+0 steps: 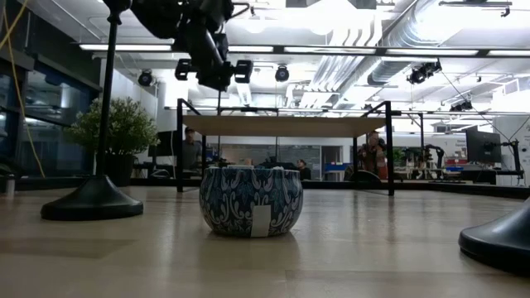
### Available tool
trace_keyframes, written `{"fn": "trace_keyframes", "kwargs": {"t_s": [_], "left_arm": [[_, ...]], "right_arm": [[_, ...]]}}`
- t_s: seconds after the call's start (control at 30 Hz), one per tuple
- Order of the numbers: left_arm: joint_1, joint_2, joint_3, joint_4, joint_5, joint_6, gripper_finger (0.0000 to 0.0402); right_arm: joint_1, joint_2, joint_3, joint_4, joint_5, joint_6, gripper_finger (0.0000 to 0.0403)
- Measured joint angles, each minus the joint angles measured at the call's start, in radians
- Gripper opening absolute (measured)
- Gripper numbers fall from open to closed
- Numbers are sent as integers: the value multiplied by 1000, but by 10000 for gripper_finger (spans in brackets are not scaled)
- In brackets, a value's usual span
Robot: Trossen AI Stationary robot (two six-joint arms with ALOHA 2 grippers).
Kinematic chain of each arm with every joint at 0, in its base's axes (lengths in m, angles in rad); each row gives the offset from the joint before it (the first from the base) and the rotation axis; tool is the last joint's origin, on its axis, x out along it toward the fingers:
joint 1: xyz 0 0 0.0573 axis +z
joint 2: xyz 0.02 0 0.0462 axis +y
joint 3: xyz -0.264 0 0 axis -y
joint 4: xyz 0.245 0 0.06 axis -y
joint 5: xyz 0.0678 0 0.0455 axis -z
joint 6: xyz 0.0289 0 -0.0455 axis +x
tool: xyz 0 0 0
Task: Pick & Place candle stick holders
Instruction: Put the black candle holder on the shelf
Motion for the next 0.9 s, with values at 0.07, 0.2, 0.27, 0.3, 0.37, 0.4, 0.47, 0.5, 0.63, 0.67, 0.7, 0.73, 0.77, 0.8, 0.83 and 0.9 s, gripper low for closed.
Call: {"fn": "trace_keyframes", "kwargs": {"t_s": [0.07,0.2,0.27,0.3,0.37,0.4,0.47,0.5,0.63,0.67,0.7,0.73,0.77,0.8,0.83,0.9], "left_arm": [[0,1,0,-1,6,-10,40],[0,-3,0,4,-14,-10,41],[0,-8,0,5,-17,-9,41],[0,-12,0,5,-16,-6,41],[0,-22,0,-4,-12,-2,42],[0,-25,0,0,-13,-1,42],[0,-38,0,-9,-7,14,42],[0,-43,0,-8,-7,20,42],[-2,-60,0,-32,14,26,47],[-2,-60,0,-38,21,25,53],[-2,-63,0,-52,32,24,62],[-1,-67,0,-64,41,20,73],[-1,-69,0,-61,40,18,86],[-3,-70,1,-59,39,17,101],[-11,-71,1,-60,35,17,116],[-26,-79,0,-64,30,22,146]], "right_arm": [[0,0,0,0,0,0,169],[0,0,0,0,0,0,169],[0,0,0,0,0,0,169],[0,0,0,0,0,0,169],[0,0,0,0,0,3,169],[0,0,0,0,0,5,169],[0,0,0,0,0,7,169],[0,0,0,0,0,7,169],[0,0,0,-5,0,8,169],[0,0,0,-5,0,8,169],[0,0,0,-8,0,8,169],[0,0,0,-10,0,8,169],[0,0,0,-12,0,8,169],[0,0,0,-14,0,8,169],[0,0,0,-16,-1,8,169],[0,0,0,-19,-1,13,169]]}}
